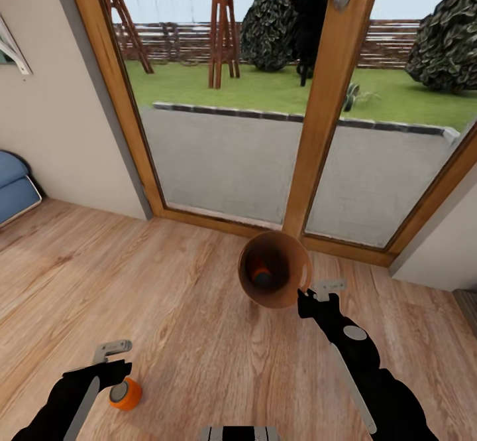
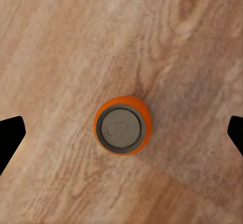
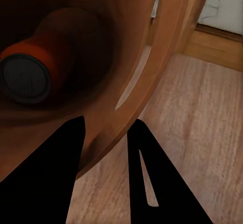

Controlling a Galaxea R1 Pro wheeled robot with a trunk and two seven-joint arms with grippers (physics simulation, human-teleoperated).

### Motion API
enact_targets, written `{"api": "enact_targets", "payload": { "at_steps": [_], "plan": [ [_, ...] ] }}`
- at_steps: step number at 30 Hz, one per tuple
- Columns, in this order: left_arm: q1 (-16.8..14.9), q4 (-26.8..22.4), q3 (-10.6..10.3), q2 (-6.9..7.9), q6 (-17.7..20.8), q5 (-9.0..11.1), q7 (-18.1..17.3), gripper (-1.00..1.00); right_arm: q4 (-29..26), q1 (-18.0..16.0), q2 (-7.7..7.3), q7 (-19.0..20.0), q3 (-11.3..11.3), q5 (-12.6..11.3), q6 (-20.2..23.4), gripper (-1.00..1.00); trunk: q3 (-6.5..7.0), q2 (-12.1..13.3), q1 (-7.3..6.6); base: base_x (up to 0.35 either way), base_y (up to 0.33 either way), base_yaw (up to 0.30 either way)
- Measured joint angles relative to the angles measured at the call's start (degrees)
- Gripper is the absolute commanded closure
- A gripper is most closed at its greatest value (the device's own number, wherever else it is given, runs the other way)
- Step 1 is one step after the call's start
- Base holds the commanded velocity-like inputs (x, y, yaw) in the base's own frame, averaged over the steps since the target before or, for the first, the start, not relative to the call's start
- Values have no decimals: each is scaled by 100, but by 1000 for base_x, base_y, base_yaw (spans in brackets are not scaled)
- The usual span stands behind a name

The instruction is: Put the three can of soda from the living room inside the tash can in the kitchen.

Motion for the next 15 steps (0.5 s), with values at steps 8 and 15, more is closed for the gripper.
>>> {"api": "enact_targets", "payload": {
  "at_steps": [8,15],
  "plan": [
    [0,-6,0,-1,-73,4,-1,-100,25,0,1,0,72,-21,-1,100,-156,-206,118,0,0,0],
    [0,6,4,0,-123,5,-6,-100,17,0,1,-9,117,-12,-3,100,-311,-215,136,0,0,0]
  ]
}}
